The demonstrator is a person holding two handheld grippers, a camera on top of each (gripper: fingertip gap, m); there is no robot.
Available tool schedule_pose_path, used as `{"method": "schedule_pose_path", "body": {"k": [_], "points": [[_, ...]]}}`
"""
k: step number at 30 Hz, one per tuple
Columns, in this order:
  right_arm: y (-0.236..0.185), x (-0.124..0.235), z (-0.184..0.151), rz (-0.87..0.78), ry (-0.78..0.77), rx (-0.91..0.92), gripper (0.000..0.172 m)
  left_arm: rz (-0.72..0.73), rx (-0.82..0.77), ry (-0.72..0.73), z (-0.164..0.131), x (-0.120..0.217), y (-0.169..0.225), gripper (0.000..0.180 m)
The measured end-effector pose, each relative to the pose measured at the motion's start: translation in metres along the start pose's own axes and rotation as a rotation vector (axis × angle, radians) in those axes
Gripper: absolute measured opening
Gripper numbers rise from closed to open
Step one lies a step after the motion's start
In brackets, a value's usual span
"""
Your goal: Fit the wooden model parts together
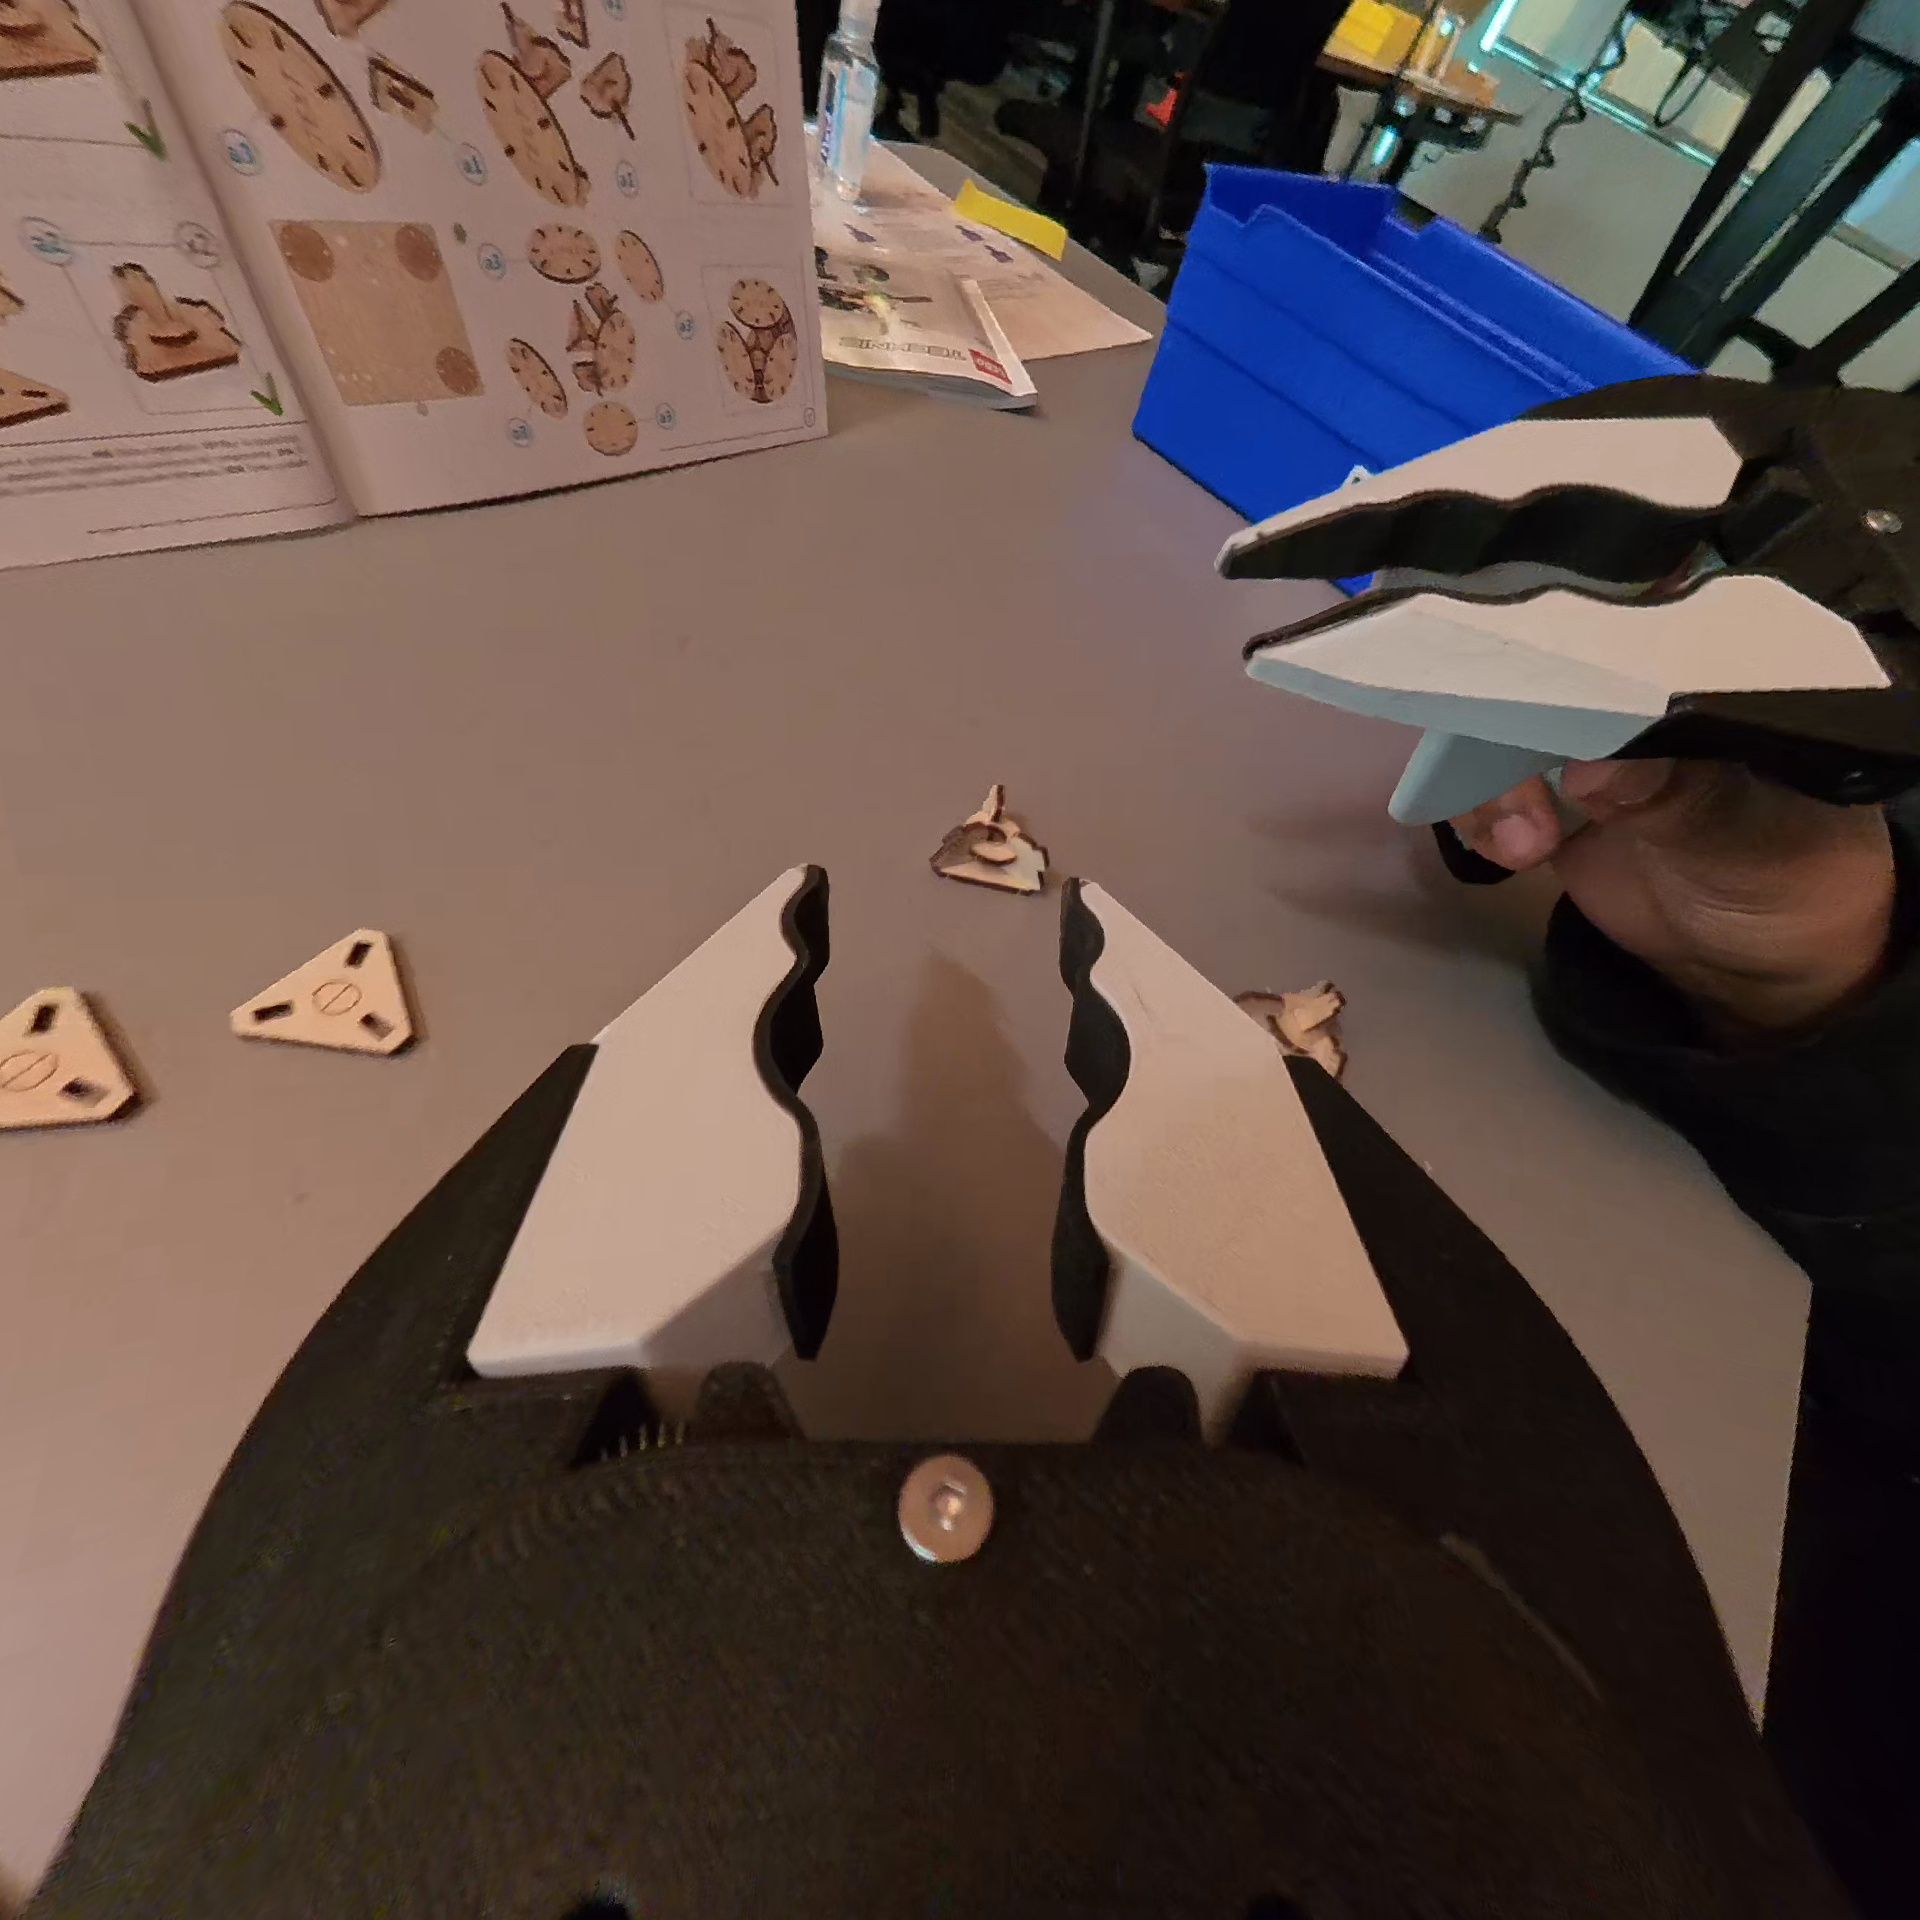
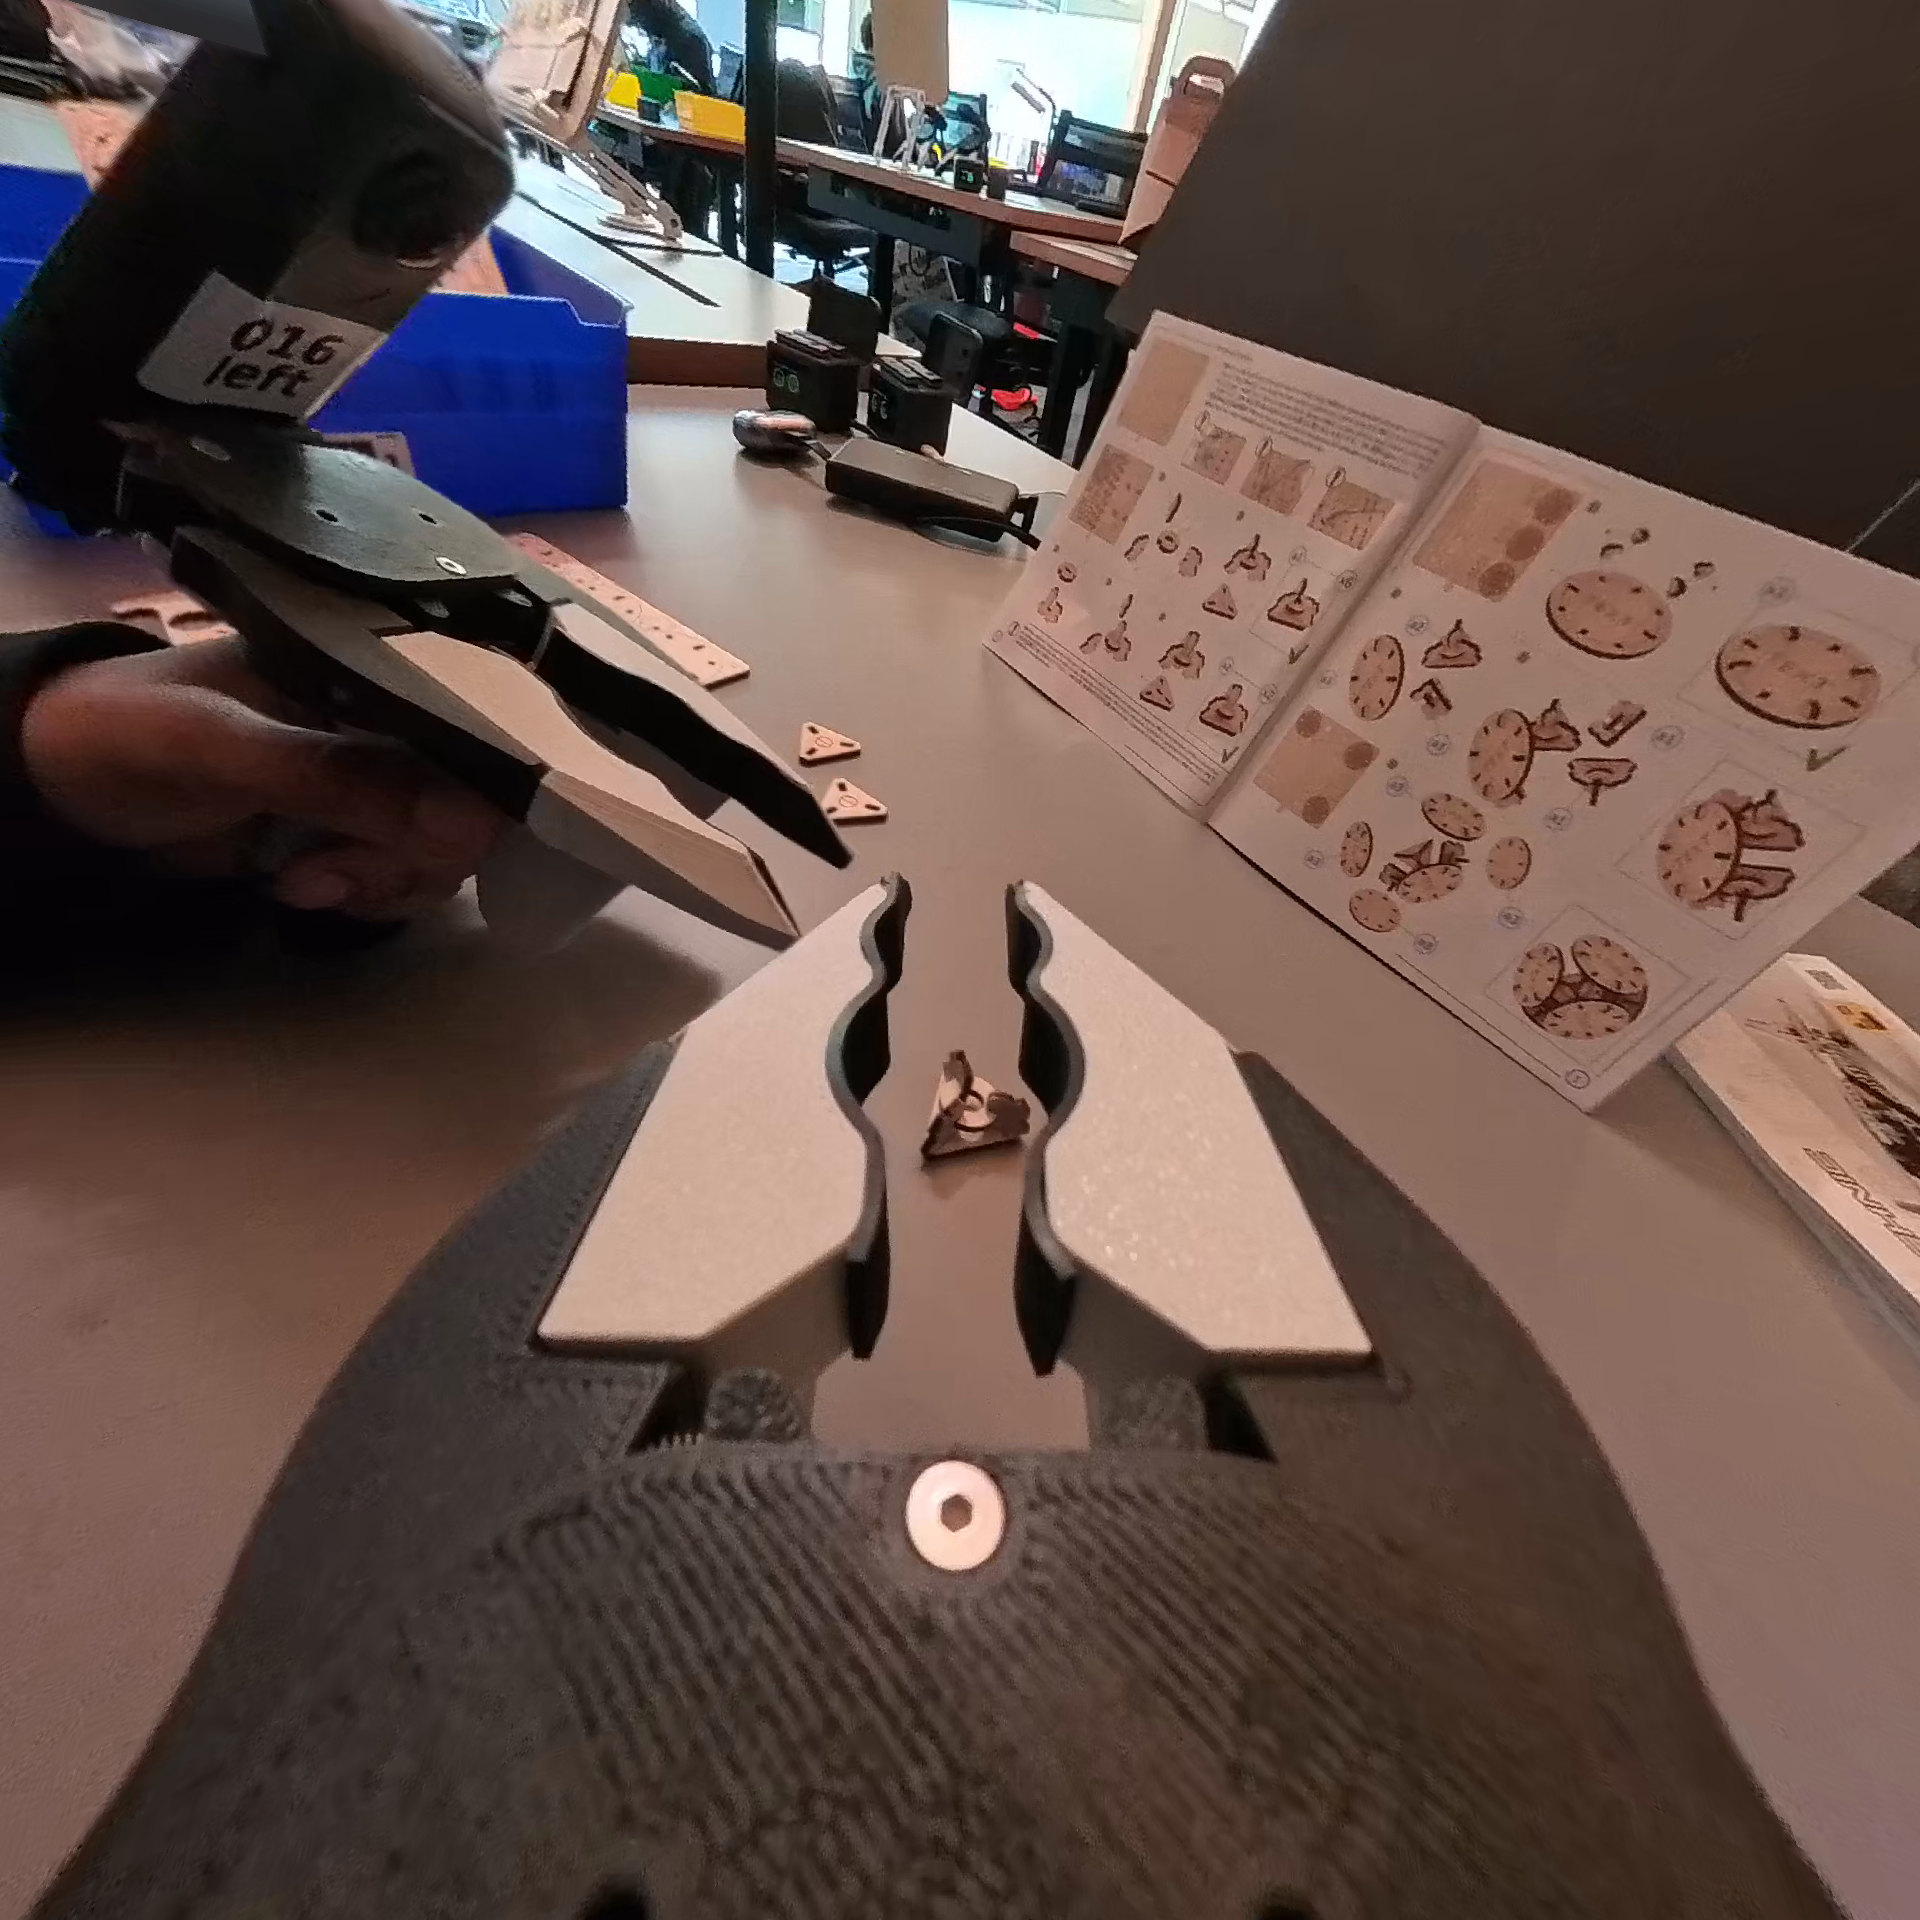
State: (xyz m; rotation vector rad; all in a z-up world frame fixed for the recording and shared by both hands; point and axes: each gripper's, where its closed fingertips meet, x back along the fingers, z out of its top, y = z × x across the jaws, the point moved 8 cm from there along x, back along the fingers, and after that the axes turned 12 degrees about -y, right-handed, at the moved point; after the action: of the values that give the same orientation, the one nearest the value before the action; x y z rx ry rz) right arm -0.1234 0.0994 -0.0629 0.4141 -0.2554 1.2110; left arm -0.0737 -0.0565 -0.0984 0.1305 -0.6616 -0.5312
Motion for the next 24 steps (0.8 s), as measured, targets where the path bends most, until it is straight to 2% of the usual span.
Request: {"method": "schedule_pose_path", "body": {"k": [4, 6, 8, 11, 13, 15, 17, 21, 24], "points": [[-0.004, 0.001, 0.003, 0.007, 0.011, 0.015, 0.018, -0.004, 0.079, 0.092, -0.003, 0.038, 0.007, 0.043], [-0.005, 0.002, 0.004, 0.011, 0.019, 0.017, 0.019, 0.039, 0.093, 0.114, -0.002, 0.061, 0.007, 0.045], [-0.006, 0.002, 0.005, 0.022, 0.027, 0.011, 0.019, 0.143, 0.073, 0.085, -0.007, 0.084, 0.002, 0.052], [-0.007, 0.003, 0.006, 0.042, 0.041, -0.002, 0.019, 0.386, 0.005, -0.01, -0.027, 0.121, -0.017, 0.061], [-0.008, 0.002, 0.006, 0.045, 0.04, -0.002, 0.019, 0.577, -0.051, -0.086, -0.045, 0.15, -0.035, 0.057], [-0.009, 0.0, 0.005, 0.049, 0.029, 0.0, 0.019, 0.702, -0.109, -0.148, -0.061, 0.179, -0.049, 0.045], [-0.011, -0.002, 0.005, 0.055, 0.021, 0.007, 0.019, 0.68, -0.154, -0.228, -0.076, 0.196, -0.056, 0.034], [-0.013, -0.007, 0.001, 0.043, -0.021, 0.036, 0.019, 0.498, -0.175, -0.409, -0.106, 0.194, -0.054, 0.034], [-0.013, -0.009, -0.001, 0.03, -0.044, 0.047, 0.019, 0.439, -0.216, -0.405, -0.106, 0.181, -0.05, 0.029]]}}
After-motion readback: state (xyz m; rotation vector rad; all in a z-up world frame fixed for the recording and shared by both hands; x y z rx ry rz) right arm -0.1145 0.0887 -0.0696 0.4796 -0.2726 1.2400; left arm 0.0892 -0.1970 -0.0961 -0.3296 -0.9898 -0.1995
